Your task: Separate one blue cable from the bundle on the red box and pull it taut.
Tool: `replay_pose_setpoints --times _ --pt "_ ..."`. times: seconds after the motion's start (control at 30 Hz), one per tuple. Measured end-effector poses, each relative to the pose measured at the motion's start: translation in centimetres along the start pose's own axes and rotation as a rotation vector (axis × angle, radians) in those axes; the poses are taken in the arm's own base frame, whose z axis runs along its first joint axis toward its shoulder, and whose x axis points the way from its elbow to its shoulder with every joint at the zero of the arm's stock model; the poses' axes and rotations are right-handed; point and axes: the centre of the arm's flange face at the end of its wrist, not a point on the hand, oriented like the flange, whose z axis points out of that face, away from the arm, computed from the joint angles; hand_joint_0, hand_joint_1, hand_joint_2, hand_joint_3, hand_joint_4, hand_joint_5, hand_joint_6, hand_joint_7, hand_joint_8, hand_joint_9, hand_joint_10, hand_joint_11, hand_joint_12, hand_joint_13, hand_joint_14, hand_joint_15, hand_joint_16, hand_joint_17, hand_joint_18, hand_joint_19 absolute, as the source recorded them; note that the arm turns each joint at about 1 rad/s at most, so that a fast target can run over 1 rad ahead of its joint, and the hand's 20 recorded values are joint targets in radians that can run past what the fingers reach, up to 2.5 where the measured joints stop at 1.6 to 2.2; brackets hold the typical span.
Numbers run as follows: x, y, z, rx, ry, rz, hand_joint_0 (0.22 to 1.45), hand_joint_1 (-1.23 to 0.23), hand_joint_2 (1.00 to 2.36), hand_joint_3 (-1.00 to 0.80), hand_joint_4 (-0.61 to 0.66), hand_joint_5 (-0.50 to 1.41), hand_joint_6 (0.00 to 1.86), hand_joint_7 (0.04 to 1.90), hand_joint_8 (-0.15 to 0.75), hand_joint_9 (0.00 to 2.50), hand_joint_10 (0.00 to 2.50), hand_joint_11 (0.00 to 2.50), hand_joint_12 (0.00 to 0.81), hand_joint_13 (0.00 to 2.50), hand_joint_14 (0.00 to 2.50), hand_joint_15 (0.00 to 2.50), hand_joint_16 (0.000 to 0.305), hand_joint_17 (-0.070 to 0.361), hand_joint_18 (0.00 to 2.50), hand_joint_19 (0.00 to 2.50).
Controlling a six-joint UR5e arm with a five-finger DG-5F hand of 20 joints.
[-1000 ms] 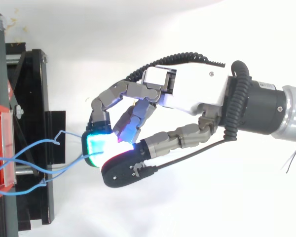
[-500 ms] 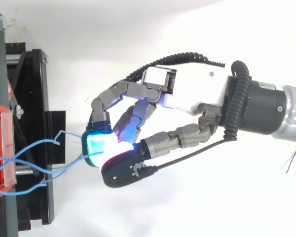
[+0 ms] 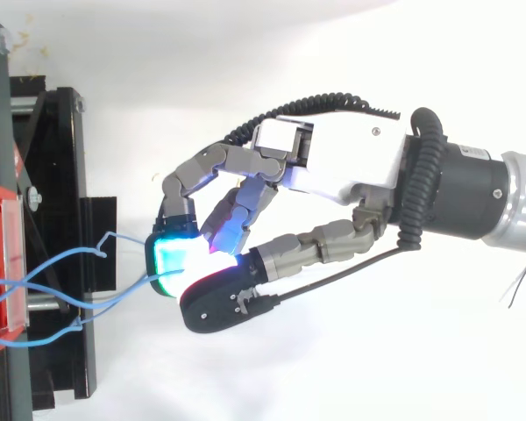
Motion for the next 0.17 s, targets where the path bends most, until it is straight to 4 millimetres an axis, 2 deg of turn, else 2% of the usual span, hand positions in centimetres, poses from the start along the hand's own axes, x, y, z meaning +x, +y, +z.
replay_pose_setpoints --times 0.17 --pt "0.0 -0.01 0.0 0.0 0.0 0.0 0.61 -0.72 1.02 -0.17 0.06 -0.04 0.9 1.09 0.256 1.24 0.02 0.6 0.385 1.01 0.03 0.87 0.042 0.095 0.77 0.49"
